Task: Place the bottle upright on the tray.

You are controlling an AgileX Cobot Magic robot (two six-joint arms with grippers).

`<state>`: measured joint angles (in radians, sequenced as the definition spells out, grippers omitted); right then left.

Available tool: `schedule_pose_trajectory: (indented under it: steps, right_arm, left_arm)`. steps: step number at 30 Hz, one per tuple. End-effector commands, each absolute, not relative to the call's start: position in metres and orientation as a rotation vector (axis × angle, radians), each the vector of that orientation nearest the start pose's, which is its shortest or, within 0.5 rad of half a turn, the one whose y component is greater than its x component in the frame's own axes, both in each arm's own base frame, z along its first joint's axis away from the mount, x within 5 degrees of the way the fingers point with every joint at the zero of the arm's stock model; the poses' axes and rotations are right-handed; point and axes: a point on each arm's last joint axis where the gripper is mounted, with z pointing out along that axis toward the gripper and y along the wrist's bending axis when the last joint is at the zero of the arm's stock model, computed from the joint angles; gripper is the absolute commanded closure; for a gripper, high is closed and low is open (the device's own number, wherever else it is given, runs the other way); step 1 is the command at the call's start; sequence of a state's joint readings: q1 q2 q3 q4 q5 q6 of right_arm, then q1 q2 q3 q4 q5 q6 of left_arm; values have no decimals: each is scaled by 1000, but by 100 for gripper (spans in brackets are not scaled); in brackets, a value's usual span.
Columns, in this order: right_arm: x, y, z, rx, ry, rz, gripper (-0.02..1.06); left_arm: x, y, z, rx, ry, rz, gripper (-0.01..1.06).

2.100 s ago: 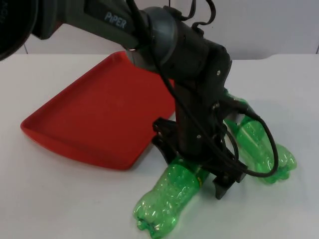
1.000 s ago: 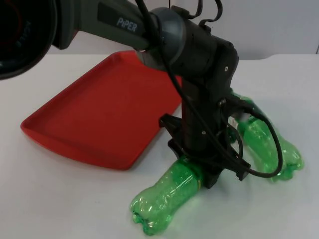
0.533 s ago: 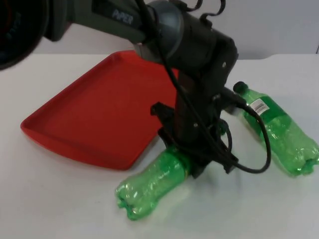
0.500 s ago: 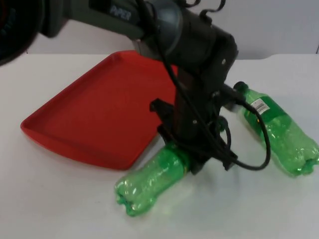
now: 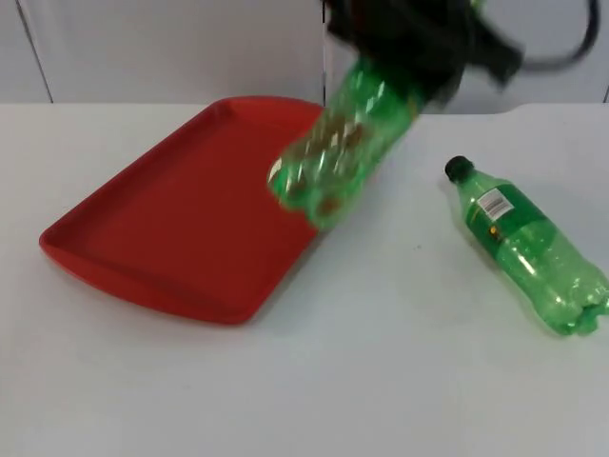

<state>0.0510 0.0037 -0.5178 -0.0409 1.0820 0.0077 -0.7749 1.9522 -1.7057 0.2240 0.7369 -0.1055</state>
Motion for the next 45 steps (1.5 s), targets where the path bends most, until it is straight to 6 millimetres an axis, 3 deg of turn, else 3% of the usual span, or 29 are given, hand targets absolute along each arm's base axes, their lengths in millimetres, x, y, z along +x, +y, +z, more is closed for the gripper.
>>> schedule_pose_trajectory:
  steps: [1,3,4,9,16,17,23,29,32,38,45]
  right_arm:
    - [-7,-4,280,-35,2045,-16,-1]
    - [-7,-4,280,-35,2045,-16,-1]
    - [-7,-4,280,-35,2045,-16,-1]
    - [-7,-4,280,-35,2045,-16,-1]
    - [-7,-4,280,-35,2045,-16,-1]
    - [-7,-4,280,-35,2045,-16,-1]
    - [-7,-4,280,-35,2045,-16,-1]
    - [-7,-4,280,-35,2045,-16,-1]
    - [-7,-4,280,-35,2045,-16,-1]
    - [-7,-4,280,-35,2045,-16,-1]
    - [-7,-2,280,-36,2045,11,-1]
  left_arm:
    - [323,-299,322,885,2132,-188,105]
    - [316,-293,350,854,2034,-225,105]
    - [316,-293,350,854,2034,-225,105]
    - [314,-268,403,716,1830,-327,105]
    - [333,-234,413,555,1830,-375,105]
    - [337,-222,412,516,1829,-372,105]
    - [339,-194,405,442,1772,-361,105]
    - [337,-171,381,386,1657,-364,105]
    - [339,-159,359,363,1594,-356,105]
    - [339,-140,341,314,1451,-357,105]
    - [363,-106,307,277,1499,-246,105]
